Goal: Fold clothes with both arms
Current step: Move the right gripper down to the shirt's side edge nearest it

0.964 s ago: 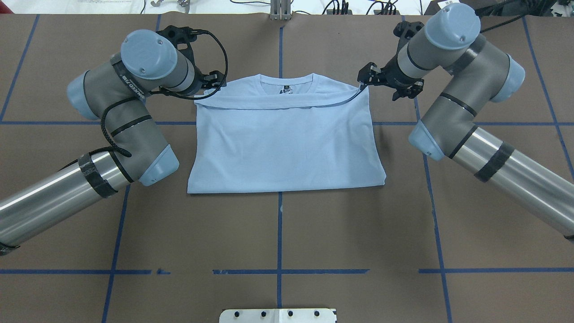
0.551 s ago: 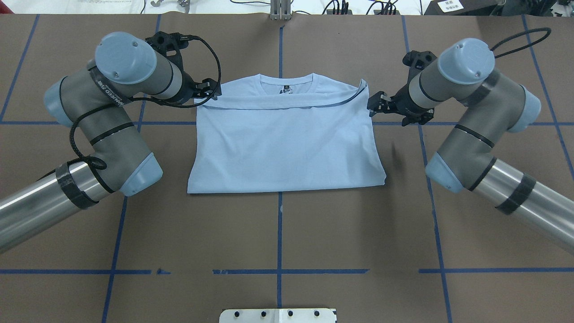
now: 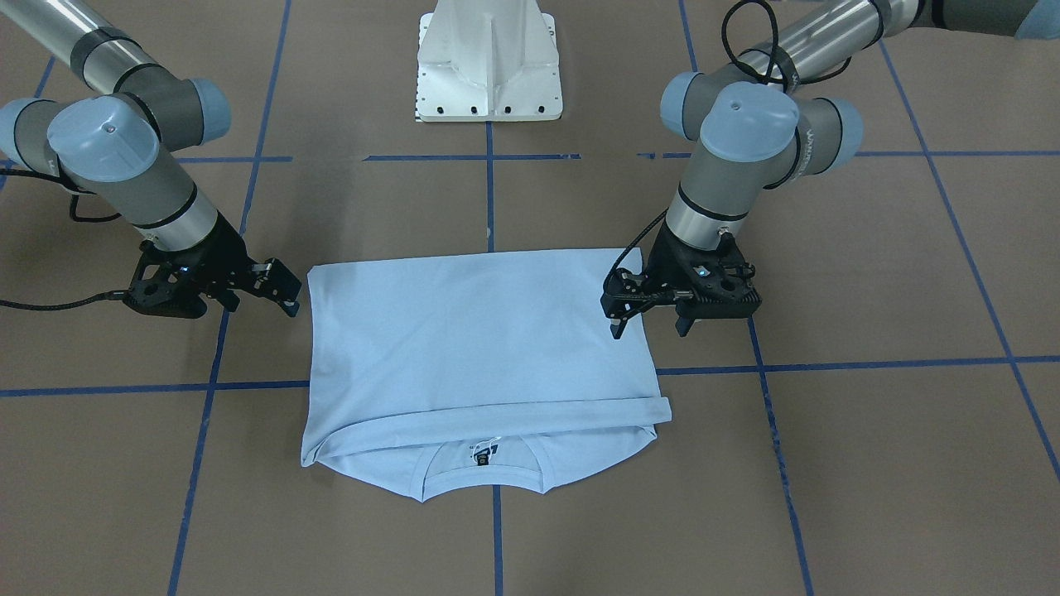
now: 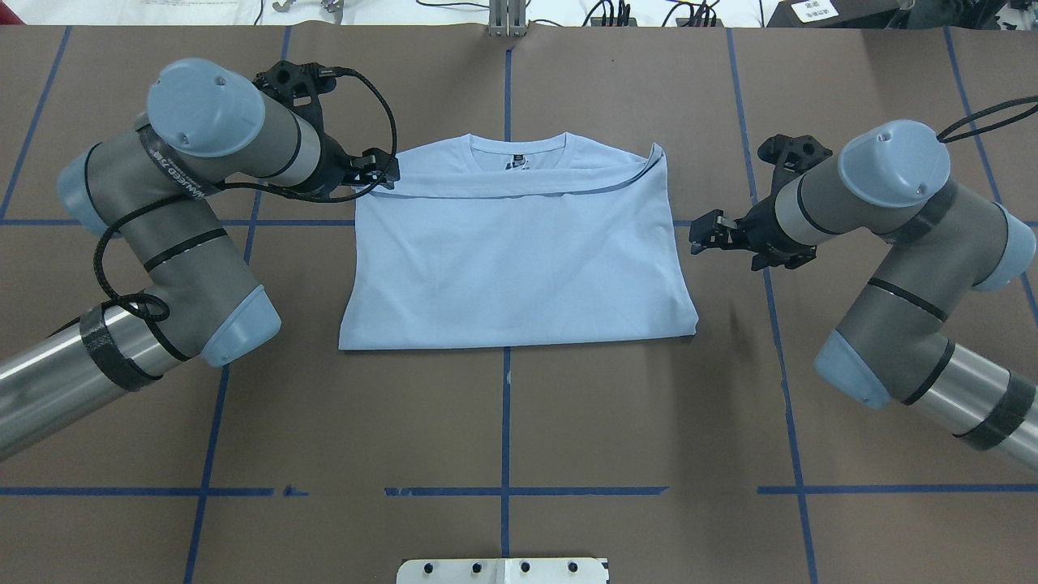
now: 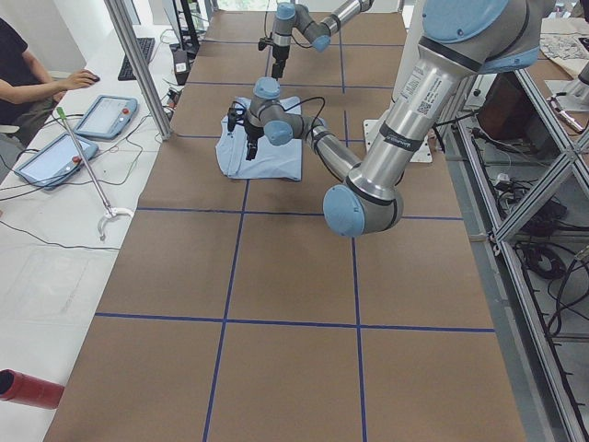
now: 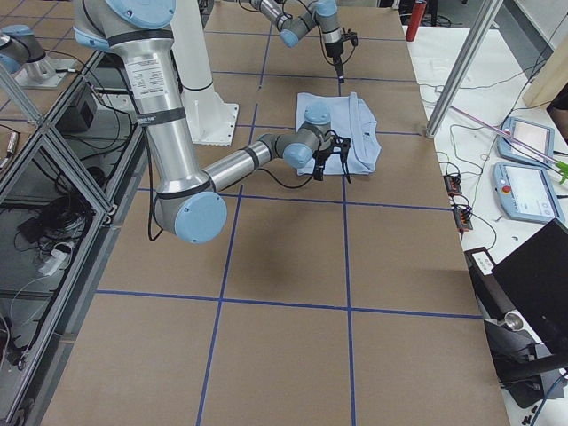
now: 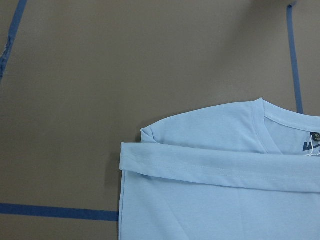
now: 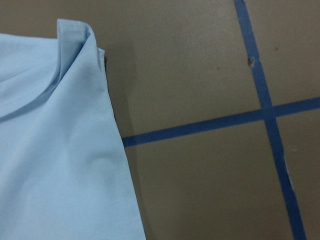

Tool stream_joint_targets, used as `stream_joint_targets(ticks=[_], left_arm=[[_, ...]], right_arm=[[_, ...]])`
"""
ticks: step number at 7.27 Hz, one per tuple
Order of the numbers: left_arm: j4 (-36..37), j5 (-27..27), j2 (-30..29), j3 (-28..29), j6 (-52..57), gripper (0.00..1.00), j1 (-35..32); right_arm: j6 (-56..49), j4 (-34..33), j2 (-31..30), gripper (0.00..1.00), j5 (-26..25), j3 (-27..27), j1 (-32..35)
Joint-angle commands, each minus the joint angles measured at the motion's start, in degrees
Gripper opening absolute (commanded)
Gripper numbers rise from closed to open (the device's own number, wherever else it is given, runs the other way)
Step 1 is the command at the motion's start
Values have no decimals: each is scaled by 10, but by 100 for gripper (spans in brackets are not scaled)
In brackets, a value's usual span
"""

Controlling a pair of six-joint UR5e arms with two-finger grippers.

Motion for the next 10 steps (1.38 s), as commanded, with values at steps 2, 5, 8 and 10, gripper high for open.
stream_joint_targets(ticks=[2, 5, 8, 10], left_arm=[[1, 1, 3, -12, -1, 100, 0], [1, 1, 11, -20, 0, 100, 0], [1, 1, 11, -22, 0, 100, 0], [1, 1, 11, -22, 0, 100, 0]], right_arm=[[19, -1, -6, 99, -22, 9, -45], [19, -1, -6, 94, -40, 4, -77], [19, -1, -11, 64, -38, 2, -85], [19, -1, -10, 13, -32, 3, -85]])
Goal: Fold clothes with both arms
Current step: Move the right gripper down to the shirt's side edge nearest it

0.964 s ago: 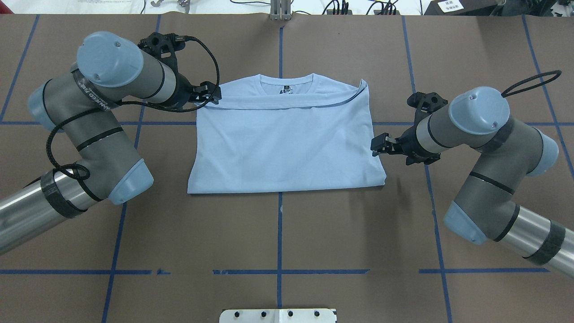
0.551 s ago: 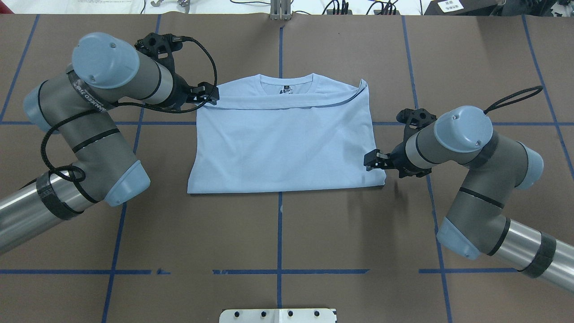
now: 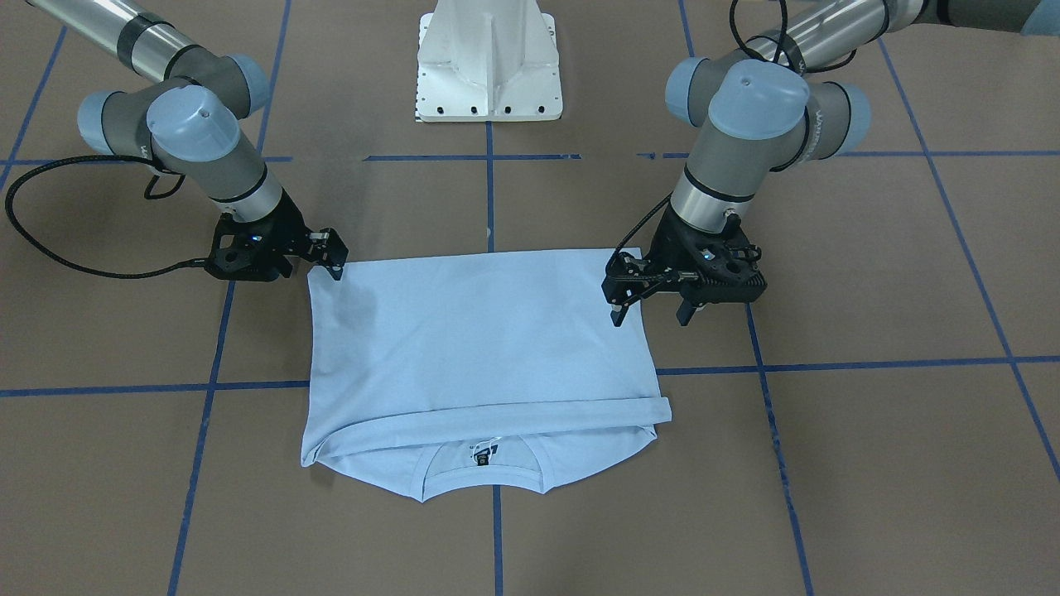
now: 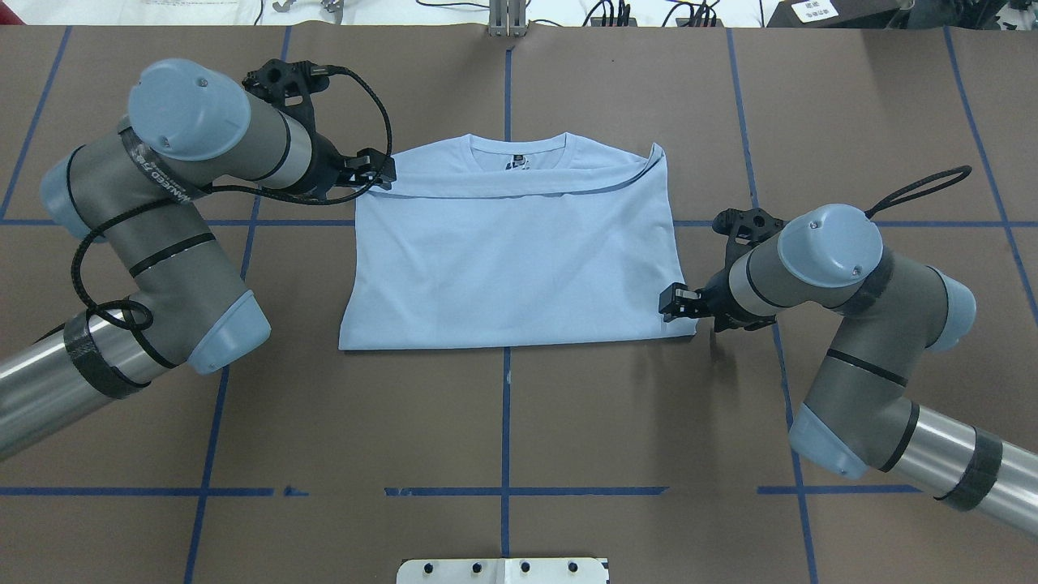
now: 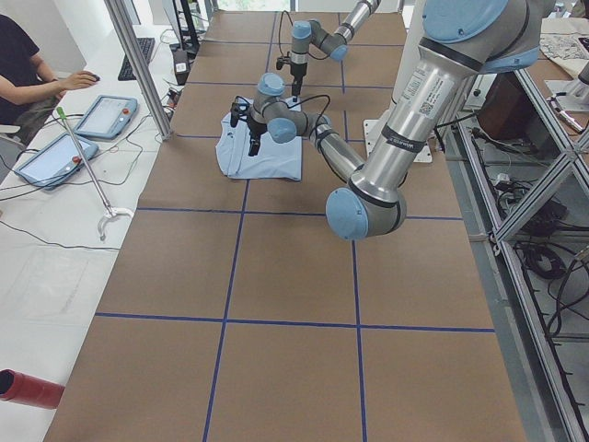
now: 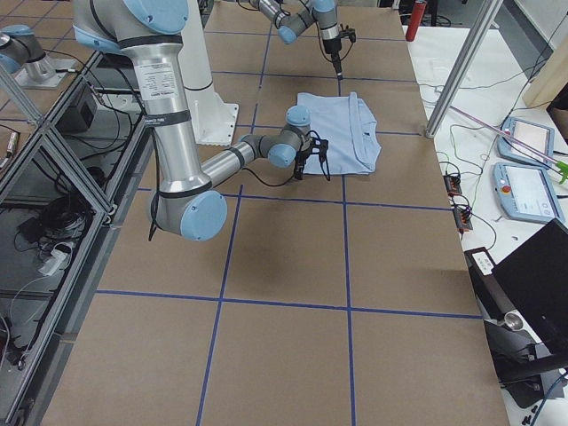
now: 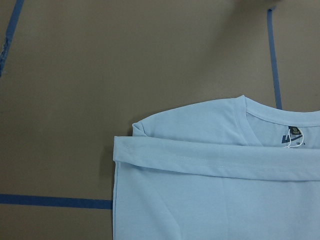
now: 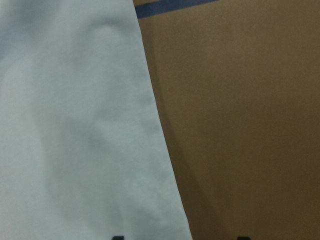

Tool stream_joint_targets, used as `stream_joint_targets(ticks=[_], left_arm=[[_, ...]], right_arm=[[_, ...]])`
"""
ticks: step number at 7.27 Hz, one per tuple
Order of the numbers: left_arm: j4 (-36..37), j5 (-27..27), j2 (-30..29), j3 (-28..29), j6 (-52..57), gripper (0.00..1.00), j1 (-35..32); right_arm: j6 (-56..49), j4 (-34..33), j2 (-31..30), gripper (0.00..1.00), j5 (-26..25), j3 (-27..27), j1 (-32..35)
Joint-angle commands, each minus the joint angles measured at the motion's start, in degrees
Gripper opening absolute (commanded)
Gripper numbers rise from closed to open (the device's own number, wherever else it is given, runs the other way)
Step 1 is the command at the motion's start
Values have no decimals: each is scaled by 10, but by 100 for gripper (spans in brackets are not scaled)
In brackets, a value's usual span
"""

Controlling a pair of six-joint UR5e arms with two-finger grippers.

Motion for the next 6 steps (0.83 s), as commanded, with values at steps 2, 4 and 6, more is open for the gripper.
stream_joint_targets(ticks=[2, 4, 6], left_arm=[[0, 1, 0, 1, 0, 100, 0], [-1, 1, -1, 0, -1, 100, 1], [0, 2, 3, -6, -5, 100, 0]], right_arm=[[-2, 0, 0, 0, 4, 1, -1], [-1, 0, -4, 0, -1, 12, -1], [0, 0, -64, 0, -7, 95, -46]])
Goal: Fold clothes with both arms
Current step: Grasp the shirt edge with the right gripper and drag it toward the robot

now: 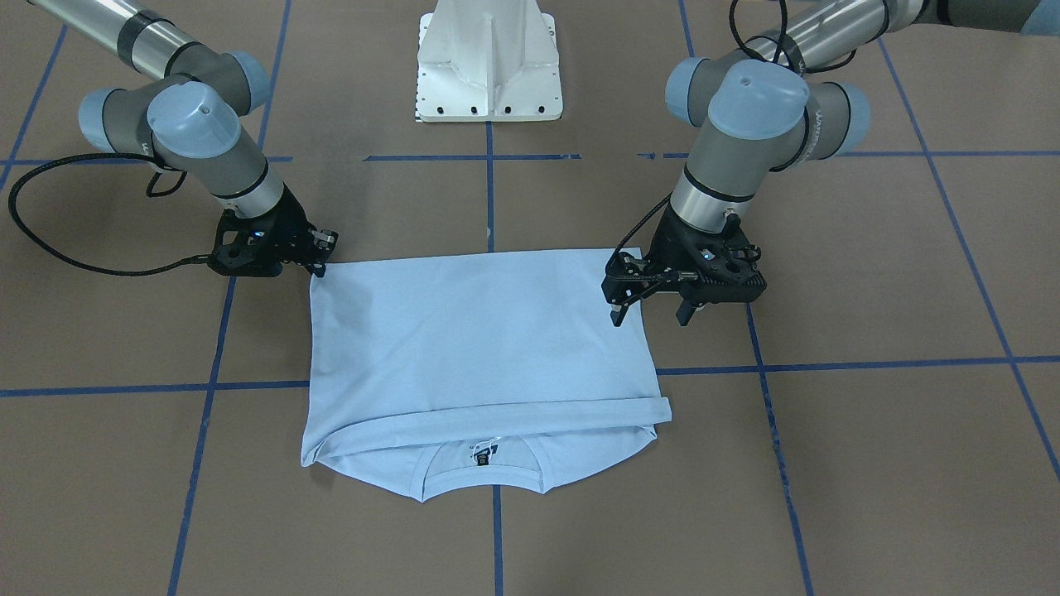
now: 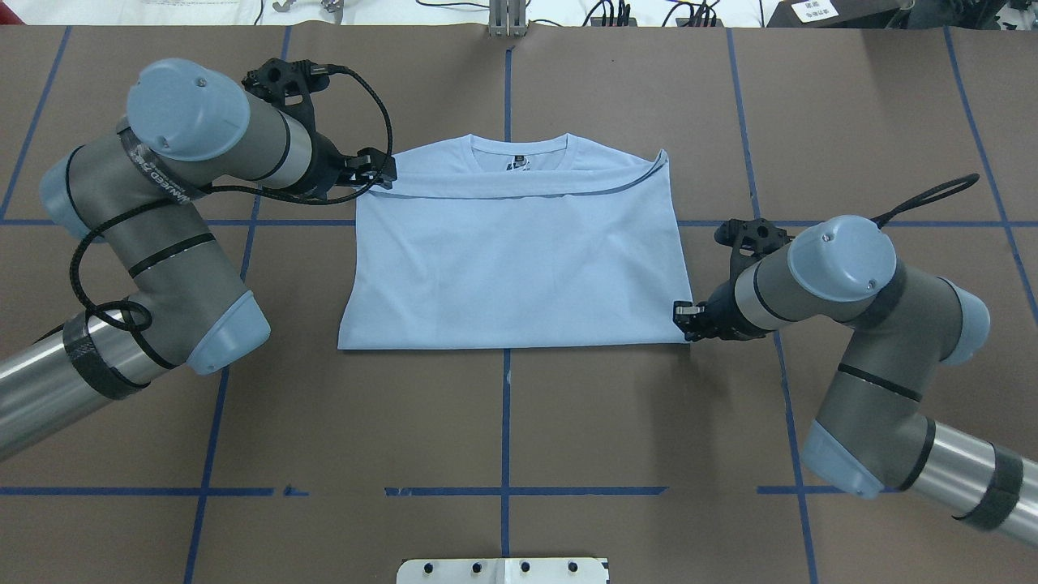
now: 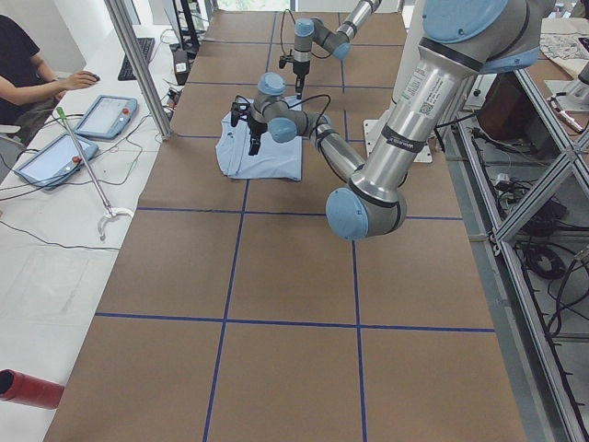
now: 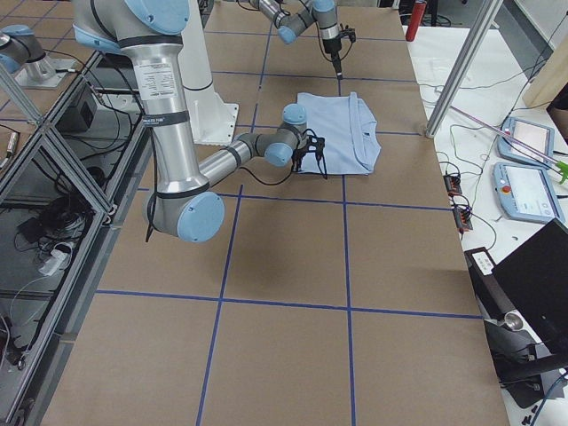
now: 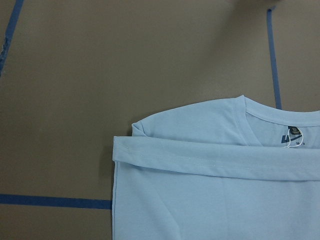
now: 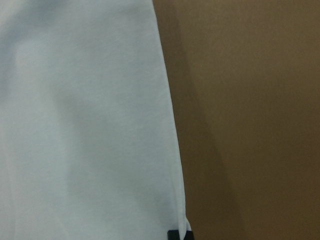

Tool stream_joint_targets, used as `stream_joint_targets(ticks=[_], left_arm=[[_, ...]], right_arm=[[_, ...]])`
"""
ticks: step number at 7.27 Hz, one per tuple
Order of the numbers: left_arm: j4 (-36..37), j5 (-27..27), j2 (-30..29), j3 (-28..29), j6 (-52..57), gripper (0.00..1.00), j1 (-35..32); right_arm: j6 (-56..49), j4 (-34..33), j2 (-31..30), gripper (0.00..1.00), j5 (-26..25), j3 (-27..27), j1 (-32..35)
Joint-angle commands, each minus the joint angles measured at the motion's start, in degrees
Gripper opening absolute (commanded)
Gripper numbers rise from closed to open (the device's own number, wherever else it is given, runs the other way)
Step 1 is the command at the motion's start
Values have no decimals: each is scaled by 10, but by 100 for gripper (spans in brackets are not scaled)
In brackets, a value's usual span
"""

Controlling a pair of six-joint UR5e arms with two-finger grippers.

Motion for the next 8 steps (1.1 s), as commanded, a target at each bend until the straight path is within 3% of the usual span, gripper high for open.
stream_joint_targets(ticks=[1, 3, 7, 8], left_arm=[[0, 1, 3, -6, -5, 100, 0], [1, 3, 4, -9, -6, 100, -1], [-1, 3, 12, -10, -6, 100, 0], [-1, 3, 12, -10, -5, 100, 0]], right_arm=[[2, 0, -74, 0, -11, 95, -71], [95, 1, -112, 0, -33, 155, -169], [118, 1, -134, 0, -30, 195, -280], [118, 2, -136, 83, -25, 202, -282]])
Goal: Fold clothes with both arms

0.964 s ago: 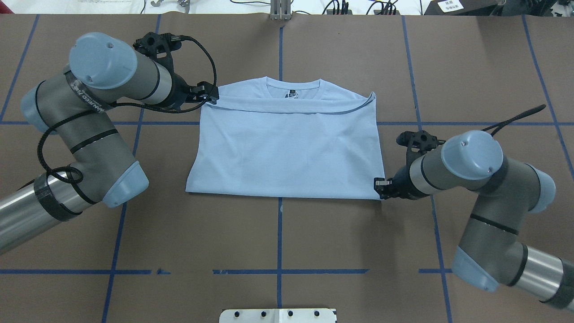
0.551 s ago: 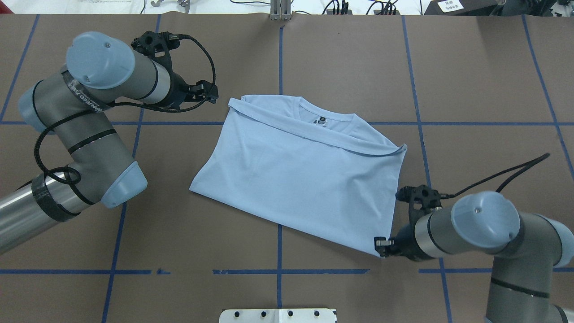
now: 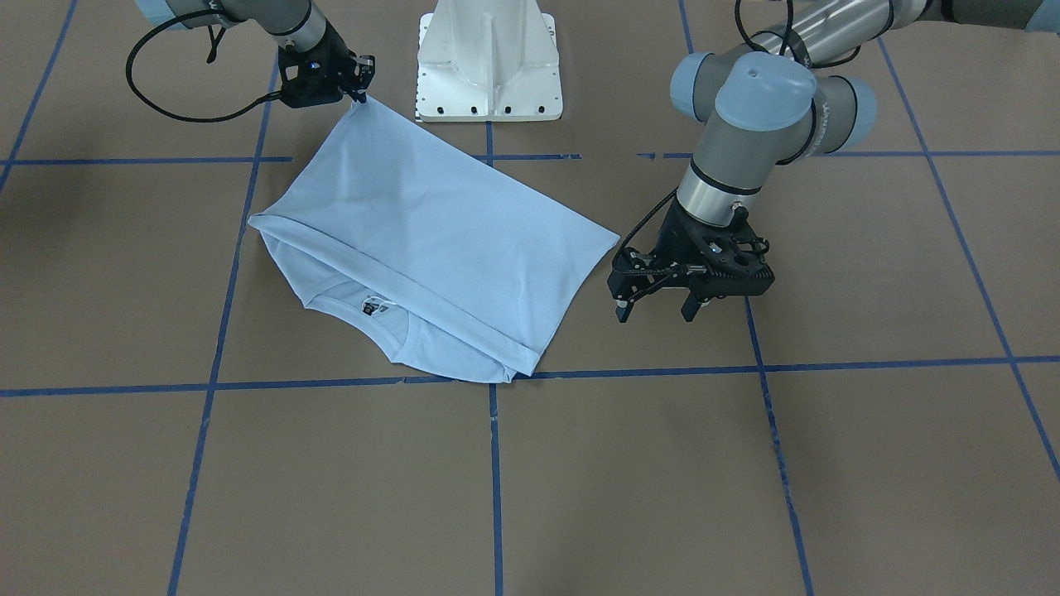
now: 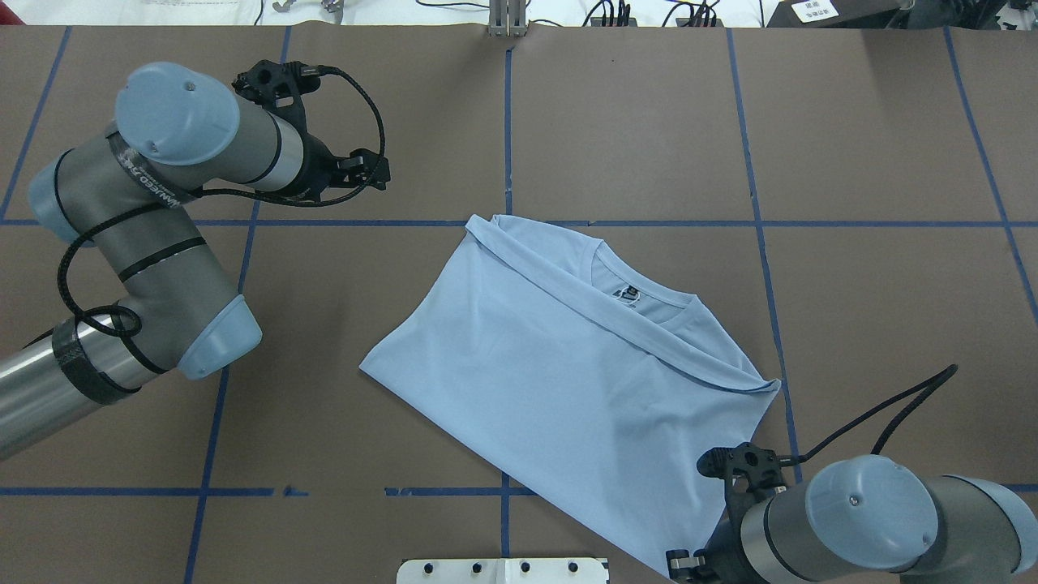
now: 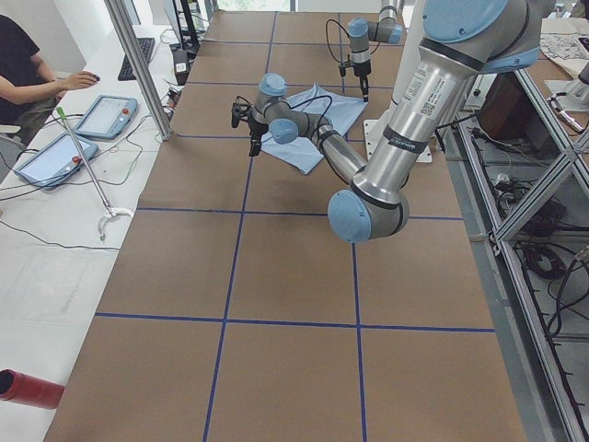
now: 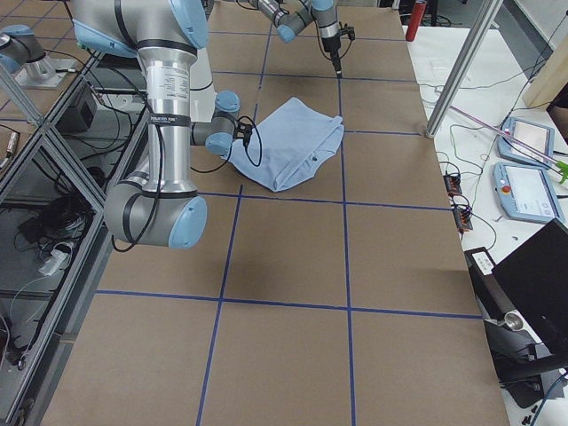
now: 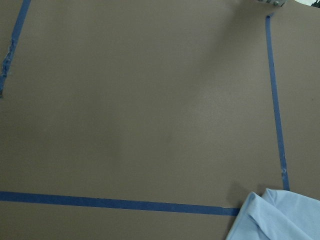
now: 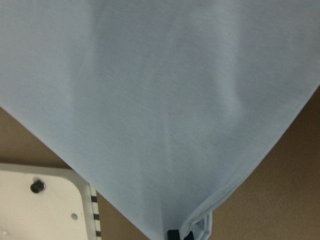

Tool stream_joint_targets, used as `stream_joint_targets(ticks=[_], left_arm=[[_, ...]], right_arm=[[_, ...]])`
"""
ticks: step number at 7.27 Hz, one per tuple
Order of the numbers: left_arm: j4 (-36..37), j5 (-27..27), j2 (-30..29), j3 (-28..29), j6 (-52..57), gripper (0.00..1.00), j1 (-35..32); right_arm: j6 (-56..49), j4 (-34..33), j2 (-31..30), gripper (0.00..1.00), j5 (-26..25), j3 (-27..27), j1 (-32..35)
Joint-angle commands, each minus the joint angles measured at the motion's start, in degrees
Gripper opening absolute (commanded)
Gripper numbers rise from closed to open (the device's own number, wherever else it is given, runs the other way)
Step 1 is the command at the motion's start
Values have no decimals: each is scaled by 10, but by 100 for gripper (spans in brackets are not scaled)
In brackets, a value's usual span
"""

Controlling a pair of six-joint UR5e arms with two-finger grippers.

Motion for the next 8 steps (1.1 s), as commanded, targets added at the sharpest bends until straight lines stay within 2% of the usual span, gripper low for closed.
stream_joint_targets(ticks=[1, 2, 4, 5, 6, 7, 8], left_arm=[[0, -2, 0, 0, 2, 100, 2], [0, -5, 0, -1, 1, 100, 4], [0, -42, 2, -4, -26, 100, 13], [0, -39, 8, -7, -100, 100, 43], [1, -32, 17, -21, -175, 100, 72], [32, 16, 28, -42, -222, 100, 113], [84, 41, 27, -63, -247, 99, 133]], right_arm=[[2, 1, -8, 100, 3, 28, -11], [2, 1, -4, 100, -2, 41, 9], [2, 3, 18, 100, -2, 44, 107], [2, 3, 33, 100, -3, 43, 152], [1, 3, 45, 100, -2, 42, 188], [-1, 3, 47, 100, -3, 41, 211], [-1, 3, 48, 100, -11, 37, 213]])
